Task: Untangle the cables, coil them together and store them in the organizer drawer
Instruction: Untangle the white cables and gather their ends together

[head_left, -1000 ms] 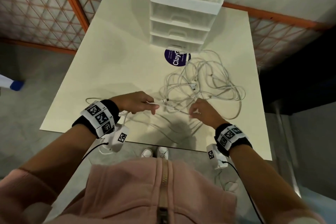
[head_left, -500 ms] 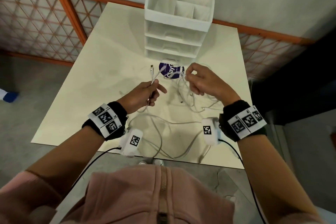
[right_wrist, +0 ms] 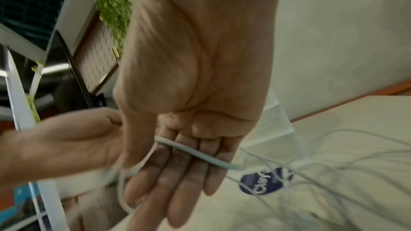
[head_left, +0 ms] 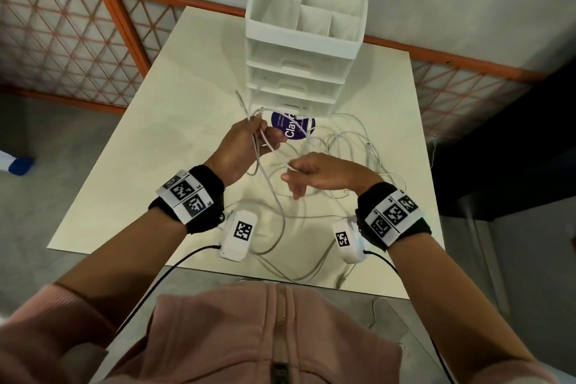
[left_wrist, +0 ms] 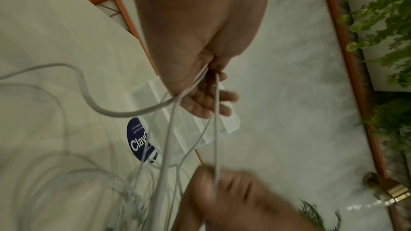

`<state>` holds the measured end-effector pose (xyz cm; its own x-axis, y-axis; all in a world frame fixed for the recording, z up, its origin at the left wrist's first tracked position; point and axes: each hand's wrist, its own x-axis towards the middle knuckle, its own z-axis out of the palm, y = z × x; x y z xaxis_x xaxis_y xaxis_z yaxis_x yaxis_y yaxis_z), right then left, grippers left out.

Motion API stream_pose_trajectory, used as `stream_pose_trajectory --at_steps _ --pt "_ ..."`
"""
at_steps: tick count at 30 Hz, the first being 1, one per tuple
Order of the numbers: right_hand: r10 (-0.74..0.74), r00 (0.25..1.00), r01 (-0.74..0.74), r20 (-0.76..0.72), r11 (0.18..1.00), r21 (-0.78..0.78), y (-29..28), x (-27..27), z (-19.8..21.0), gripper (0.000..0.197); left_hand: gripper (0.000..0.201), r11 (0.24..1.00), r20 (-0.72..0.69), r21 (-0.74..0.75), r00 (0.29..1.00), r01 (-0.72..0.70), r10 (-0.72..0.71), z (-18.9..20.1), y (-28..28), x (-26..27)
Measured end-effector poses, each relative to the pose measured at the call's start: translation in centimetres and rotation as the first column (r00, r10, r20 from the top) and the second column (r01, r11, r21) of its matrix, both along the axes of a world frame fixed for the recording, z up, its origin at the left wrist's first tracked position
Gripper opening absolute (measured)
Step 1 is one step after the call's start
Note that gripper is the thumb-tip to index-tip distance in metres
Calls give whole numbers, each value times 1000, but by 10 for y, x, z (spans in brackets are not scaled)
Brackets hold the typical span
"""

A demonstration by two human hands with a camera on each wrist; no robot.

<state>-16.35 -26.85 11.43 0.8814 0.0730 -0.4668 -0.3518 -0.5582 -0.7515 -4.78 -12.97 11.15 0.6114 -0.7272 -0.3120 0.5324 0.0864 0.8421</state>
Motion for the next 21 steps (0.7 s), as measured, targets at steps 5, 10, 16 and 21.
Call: stream_pose_trajectory --at_steps 5,10,16,21 --pt "-9 993 -21 -117 966 -256 -44 -17 -22 39 30 999 -3 33 999 -36 36 4 15 20" --pt "-154 988 143 -29 960 -241 -78 -25 -15 29 24 935 51 321 983 153 -178 0 21 31" --pt "-290 924 293 249 956 22 -72 0 18 26 28 637 51 672 834 379 -550 6 14 19" --pt "-216 963 225 163 973 -42 -68 7 18 24 26 862 190 419 901 286 -391 14 17 30"
